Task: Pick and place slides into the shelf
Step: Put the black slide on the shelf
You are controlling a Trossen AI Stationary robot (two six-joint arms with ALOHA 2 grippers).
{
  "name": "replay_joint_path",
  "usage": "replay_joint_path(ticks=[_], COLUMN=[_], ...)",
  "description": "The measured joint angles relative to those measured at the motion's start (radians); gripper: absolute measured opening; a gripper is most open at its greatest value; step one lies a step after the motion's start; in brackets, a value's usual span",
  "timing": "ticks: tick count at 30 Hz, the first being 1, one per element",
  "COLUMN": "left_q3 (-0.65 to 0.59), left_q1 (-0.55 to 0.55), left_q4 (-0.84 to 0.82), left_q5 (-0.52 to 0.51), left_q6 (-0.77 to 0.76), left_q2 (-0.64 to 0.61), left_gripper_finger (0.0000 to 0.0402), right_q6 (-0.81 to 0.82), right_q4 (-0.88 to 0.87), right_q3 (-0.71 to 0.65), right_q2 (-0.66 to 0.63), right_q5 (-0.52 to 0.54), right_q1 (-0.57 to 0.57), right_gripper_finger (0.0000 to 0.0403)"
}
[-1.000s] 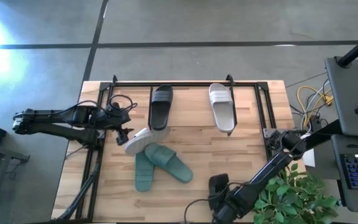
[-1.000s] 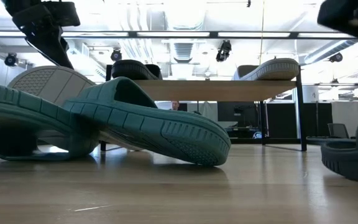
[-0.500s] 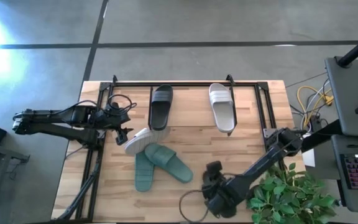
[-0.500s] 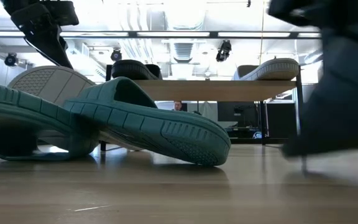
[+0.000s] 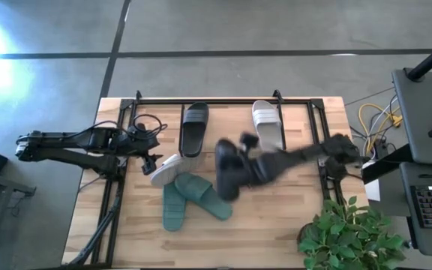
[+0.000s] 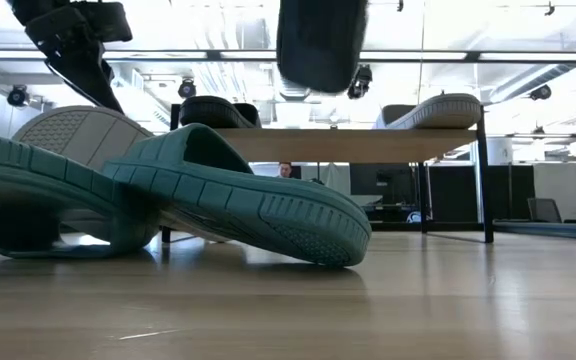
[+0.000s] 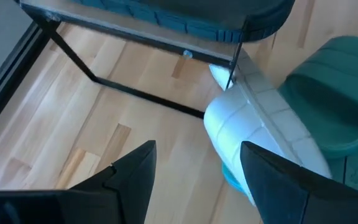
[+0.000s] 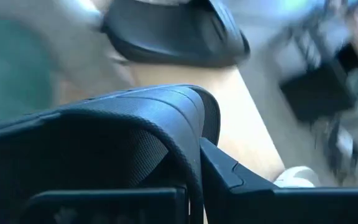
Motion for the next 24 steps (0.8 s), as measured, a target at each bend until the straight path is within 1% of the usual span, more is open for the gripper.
replay_joint_path(ticks=[2,5,7,10,12,15,18,21,24], left_q3=[0.000,0.000,0.000,0.000,0.000,0.000,0.000,0.000,0.000], left_q1=[0.000,-0.001,-0.001,-0.001,-0.001,0.000,0.000,0.000,0.000], left_q4=[0.000,-0.001,-0.002,-0.002,-0.001,0.000,-0.001,0.000,-0.001], left_q5=[-0.011,-0.038,-0.055,-0.082,-0.118,-0.173,-0.200,-0.203,-0.203], left_q6=[0.008,0.026,0.027,0.027,0.028,0.046,0.084,0.115,0.147], left_q2=[-0.001,-0.003,-0.010,-0.019,-0.023,-0.029,-0.028,-0.026,-0.025], left_gripper_finger=[0.0219,0.0219,0.0219,0.0219,0.0219,0.0219,0.0219,0.0219,0.0219], right_q6=[-0.081,-0.290,-0.413,-0.531,-0.600,-0.731,-0.821,-0.834,-0.787], right_q4=[0.014,0.085,0.111,0.144,0.197,0.290,0.350,0.352,0.357], right_q3=[0.005,0.014,0.030,0.052,0.057,0.058,0.058,0.057,0.059], right_q2=[0.024,0.058,0.082,0.115,0.124,0.141,0.175,0.205,0.225], right_q5=[-0.023,0.010,0.045,0.063,0.066,0.069,0.062,0.063,0.061], right_q1=[-0.095,-0.206,-0.263,-0.326,-0.349,-0.354,-0.349,-0.351,-0.354], right_gripper_finger=[0.0013,0.0013,0.0013,0.0013,0.0013,0.0013,0.0013,0.0013,0.0015])
